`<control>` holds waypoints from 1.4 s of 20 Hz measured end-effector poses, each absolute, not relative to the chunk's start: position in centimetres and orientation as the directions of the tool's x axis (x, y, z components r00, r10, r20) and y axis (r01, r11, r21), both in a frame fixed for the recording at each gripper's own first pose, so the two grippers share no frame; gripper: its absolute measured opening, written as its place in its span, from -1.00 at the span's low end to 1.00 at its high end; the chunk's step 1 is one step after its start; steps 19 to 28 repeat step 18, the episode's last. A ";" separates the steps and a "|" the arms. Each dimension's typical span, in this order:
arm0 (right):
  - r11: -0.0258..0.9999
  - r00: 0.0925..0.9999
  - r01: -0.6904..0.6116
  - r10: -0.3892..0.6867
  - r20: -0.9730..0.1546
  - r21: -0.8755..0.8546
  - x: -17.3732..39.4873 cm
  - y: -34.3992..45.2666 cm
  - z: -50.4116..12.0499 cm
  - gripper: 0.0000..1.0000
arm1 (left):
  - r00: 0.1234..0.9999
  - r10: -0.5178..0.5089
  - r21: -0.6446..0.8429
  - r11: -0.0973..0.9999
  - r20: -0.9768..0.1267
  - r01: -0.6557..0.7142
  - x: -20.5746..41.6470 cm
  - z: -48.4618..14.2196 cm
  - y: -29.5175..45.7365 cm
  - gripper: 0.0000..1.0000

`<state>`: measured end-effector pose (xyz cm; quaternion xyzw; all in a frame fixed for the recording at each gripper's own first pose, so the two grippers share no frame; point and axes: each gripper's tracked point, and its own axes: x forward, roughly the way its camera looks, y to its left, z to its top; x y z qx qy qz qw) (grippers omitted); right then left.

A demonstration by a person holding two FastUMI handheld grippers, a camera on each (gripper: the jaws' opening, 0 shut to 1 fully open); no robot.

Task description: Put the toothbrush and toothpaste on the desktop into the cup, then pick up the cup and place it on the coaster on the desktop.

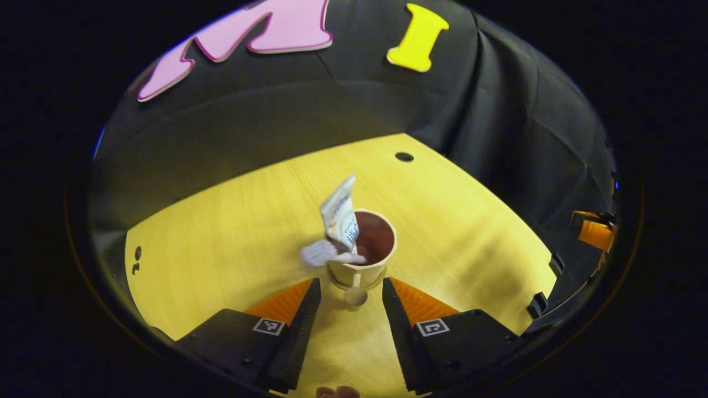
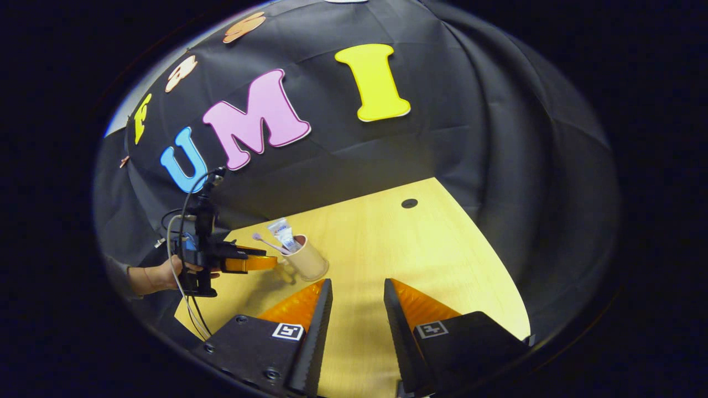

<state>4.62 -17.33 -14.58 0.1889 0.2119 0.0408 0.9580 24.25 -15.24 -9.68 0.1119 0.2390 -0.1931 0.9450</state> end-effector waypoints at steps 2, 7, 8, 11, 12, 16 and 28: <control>0.927 0.911 -0.026 0.176 -0.373 0.374 4.6 -15.8 -13.3 0.17 | 0.855 -0.312 0.111 0.915 -0.413 0.388 22.2 -6.3 -14.0 0.43; 0.918 0.917 -0.085 0.224 -0.331 0.388 4.8 -12.1 -9.6 0.17 | 0.926 -0.298 0.062 0.945 -0.234 0.320 16.4 0.7 -10.8 0.42; 0.917 0.918 -0.102 0.236 -0.318 0.386 4.9 -11.4 -8.6 0.17 | 0.937 -0.286 0.047 0.953 -0.198 0.301 15.4 1.7 -10.1 0.42; 0.918 0.920 -0.154 0.268 -0.286 0.365 4.8 -9.1 -6.3 0.17 | 0.962 -0.253 0.009 0.967 -0.103 0.255 12.1 4.6 -7.9 0.42; 0.917 0.919 -0.170 0.279 -0.277 0.360 4.8 -8.3 -5.7 0.17 | 0.966 -0.245 -0.005 0.969 -0.079 0.246 11.0 5.2 -7.4 0.42; 0.910 0.914 -0.228 0.322 -0.245 0.345 4.2 -5.4 -3.5 0.17 | 0.977 -0.211 -0.086 0.974 -0.008 0.210 6.6 6.9 -5.7 0.49; 0.906 0.909 -0.253 0.343 -0.238 0.338 3.8 -4.1 -2.8 0.17 | 0.983 -0.184 -0.121 0.975 0.016 0.185 5.3 7.2 -4.5 0.50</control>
